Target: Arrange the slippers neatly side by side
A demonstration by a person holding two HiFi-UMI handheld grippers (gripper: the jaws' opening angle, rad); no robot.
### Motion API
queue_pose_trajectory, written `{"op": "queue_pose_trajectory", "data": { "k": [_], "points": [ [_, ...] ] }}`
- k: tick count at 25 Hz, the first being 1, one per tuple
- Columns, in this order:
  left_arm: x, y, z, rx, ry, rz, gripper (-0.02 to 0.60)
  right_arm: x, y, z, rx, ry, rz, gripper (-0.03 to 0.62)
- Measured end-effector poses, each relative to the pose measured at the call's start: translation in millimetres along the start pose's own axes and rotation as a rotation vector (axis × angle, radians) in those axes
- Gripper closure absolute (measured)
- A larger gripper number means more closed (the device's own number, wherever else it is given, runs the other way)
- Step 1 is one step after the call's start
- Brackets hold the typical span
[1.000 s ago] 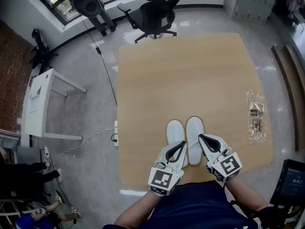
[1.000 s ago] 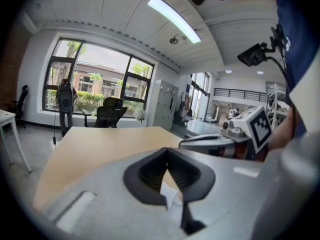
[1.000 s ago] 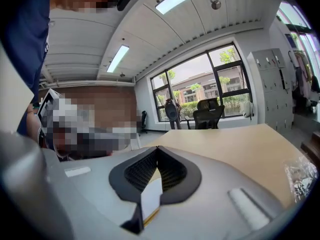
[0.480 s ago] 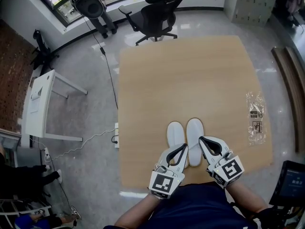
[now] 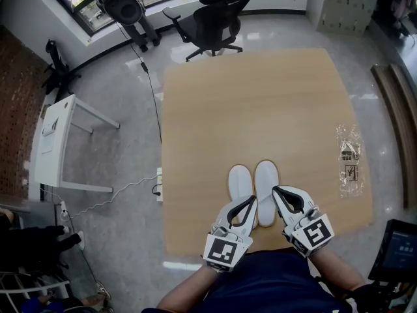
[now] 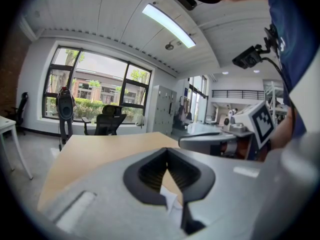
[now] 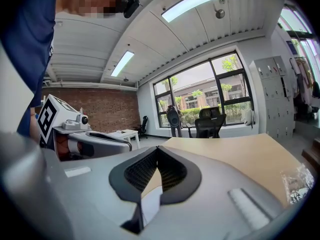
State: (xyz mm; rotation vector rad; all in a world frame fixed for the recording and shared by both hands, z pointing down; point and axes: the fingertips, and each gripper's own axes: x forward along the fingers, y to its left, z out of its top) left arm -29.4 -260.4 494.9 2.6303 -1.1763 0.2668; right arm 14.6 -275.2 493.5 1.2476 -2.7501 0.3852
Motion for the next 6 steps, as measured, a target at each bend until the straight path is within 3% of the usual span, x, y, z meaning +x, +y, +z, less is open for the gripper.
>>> {"op": "queue_pose_trajectory", "data": {
  "k": [6],
  "points": [
    [0.4, -0.8, -1.7, -0.005, -0.002, 0.004, 0.578, -1.8, -0.7, -0.3, -0.004, -0.005, -0.001, 0.583]
  ]
}}
